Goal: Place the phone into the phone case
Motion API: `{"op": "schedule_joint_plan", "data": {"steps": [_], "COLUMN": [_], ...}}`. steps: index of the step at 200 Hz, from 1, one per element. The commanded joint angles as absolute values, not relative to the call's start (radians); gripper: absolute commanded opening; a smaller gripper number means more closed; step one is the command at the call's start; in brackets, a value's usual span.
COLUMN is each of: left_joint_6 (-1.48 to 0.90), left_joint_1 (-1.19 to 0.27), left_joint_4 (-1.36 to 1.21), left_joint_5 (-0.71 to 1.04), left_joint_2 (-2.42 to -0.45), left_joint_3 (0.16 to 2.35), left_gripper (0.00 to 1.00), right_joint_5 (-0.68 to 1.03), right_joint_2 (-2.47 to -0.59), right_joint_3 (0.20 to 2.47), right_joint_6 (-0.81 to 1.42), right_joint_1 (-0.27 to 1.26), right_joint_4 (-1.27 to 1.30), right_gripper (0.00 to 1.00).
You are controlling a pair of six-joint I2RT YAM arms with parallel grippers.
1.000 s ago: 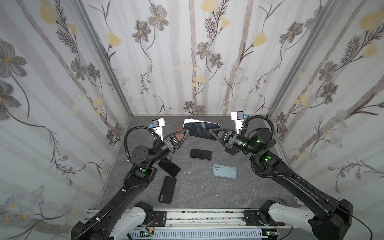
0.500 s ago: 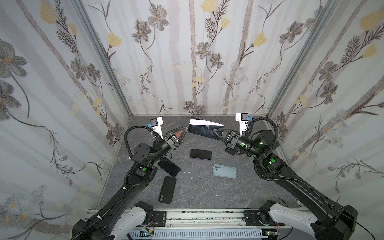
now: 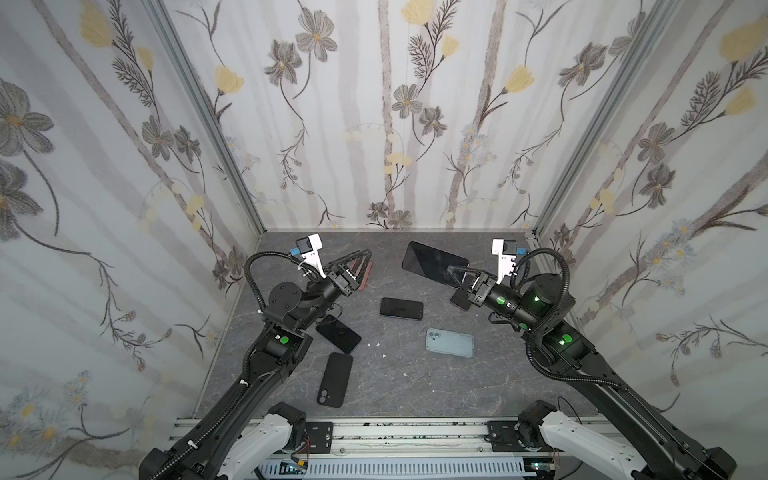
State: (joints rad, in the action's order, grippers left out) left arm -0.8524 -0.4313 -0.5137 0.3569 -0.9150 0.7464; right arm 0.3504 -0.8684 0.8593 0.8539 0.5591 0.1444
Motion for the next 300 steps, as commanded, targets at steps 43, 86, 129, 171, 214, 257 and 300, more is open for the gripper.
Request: {"op": "schedule_joint_plan", "data": {"steps": [43,86,129,171,214,257,300], "left_joint_6": [-0.742,-0.679,-0.601,-0.578,-0.543,-0.537,-0.540], "left_joint_1": [-0.453,-0.513,-0.616,-0.686,-0.732,-0.747,-0.765], "left_joint_4": [-0.308,-0.178,-0.043,-0.001,0.067,0.095,0.137], "left_joint_5": [0.334,0.329,0.303,0.304,0.313,0.331,0.352], "left_joint_2": [-0.991,-1.103,-1.221,-1.318,-1.403,-1.472,-1.551], "left_joint_3": [0.803,0.859,0.917,0.932,0.970,0.989,1.019], "left_gripper": [0.60,0.60,0.60,0.60,0.60,0.62,0.62], "right_joint_5": [0.226,0.183,0.145,0.127,0.152,0.186,0.226], "right_joint_2": [-0.738,-0.742,-0.787,-0.776,-0.777,-0.790,-0.804], "right_joint_3": [0.809,0.834,0.857,0.839,0.818,0.800,0.775], "right_joint_6": [0.845,0.807,0.759,0.739,0.711,0.692,0.681], "right_joint_1": [0.504,0.457,0.421,0.402,0.374,0.348,0.323], "right_joint_4": [-0.080,-0.344,-0.531,-0.614,-0.639,-0.653,-0.654], "right_gripper": [0.00,0.00,0.00,0.00,0.00,0.00,0.00]}}
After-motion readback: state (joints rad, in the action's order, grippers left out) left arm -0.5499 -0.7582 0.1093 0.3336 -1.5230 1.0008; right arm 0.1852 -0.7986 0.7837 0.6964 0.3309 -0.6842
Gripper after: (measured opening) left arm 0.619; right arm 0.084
